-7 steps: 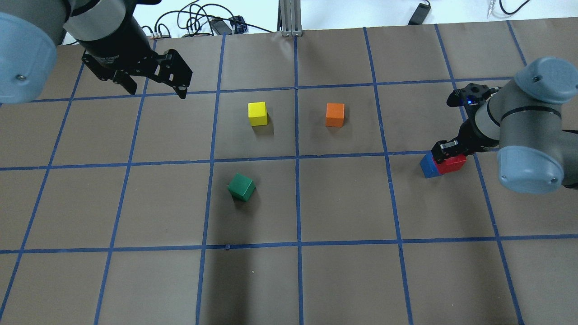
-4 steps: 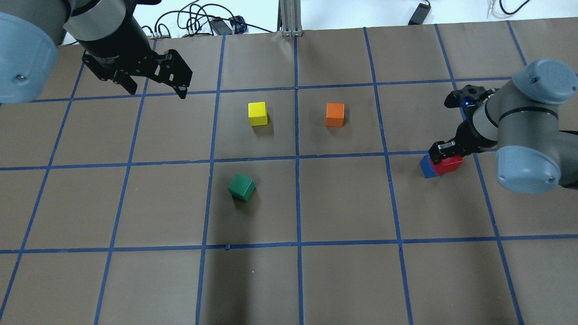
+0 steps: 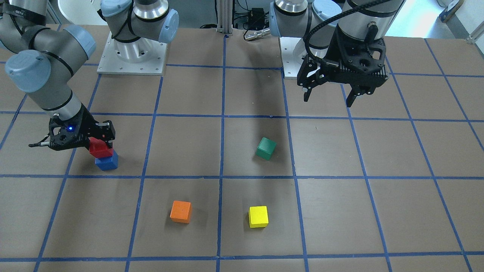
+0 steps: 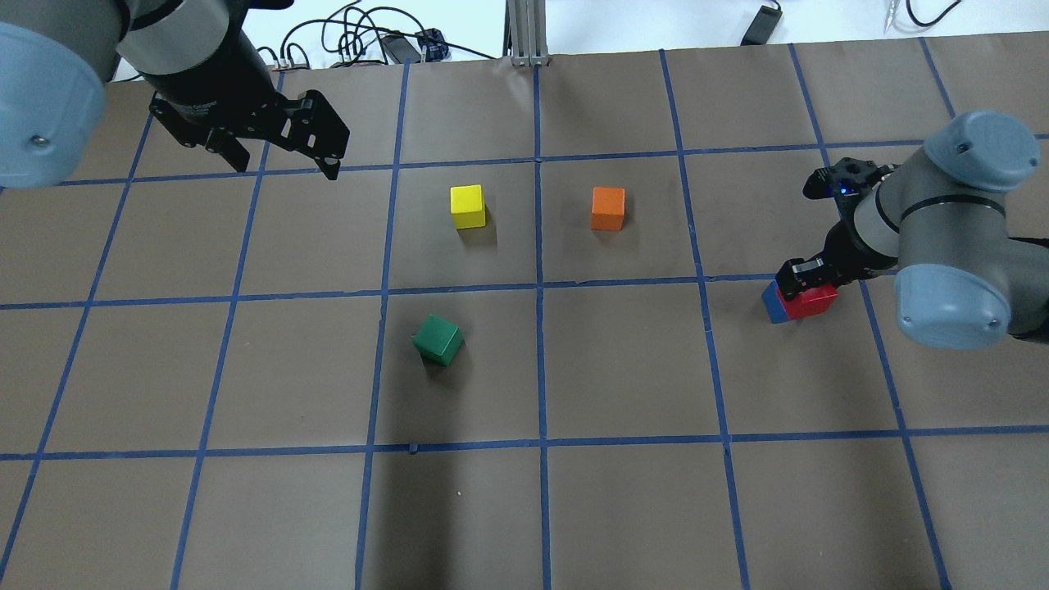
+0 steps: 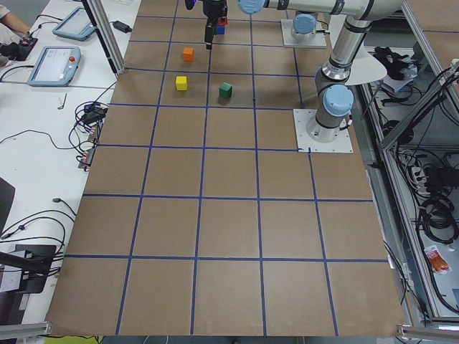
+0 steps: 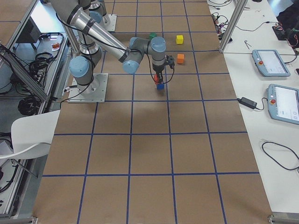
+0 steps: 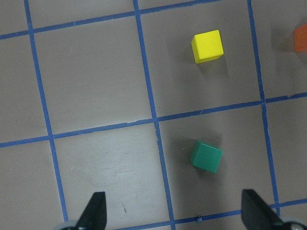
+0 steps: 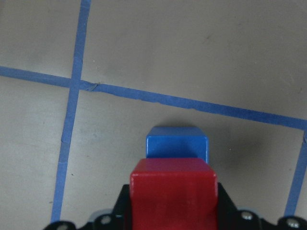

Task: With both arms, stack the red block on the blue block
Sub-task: 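Lower the red cube onto the blue cube with the right gripper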

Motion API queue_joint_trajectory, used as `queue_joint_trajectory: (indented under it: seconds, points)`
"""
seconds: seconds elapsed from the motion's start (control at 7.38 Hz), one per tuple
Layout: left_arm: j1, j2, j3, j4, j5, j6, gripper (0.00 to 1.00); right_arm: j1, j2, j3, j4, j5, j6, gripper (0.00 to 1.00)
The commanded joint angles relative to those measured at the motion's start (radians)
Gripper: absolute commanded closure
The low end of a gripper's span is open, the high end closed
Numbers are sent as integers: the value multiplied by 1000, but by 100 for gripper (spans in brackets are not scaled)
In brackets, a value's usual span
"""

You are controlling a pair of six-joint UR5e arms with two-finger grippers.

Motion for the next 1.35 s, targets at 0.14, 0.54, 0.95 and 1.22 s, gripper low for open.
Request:
queue_joint_trajectory:
  seconds: [0.14,0.54,0.95,1.22]
  points:
    - [0,0,-1,0,0,0,0,0,6,-2,-5,0,1,97]
    - [0,0,1,0,0,0,0,0,12,0,-36,0,3,100]
    - [0,1,1,0,0,0,0,0,12,0,-37,0,15,89]
    - [0,1,1,0,0,0,0,0,12,0,-37,0,16,79]
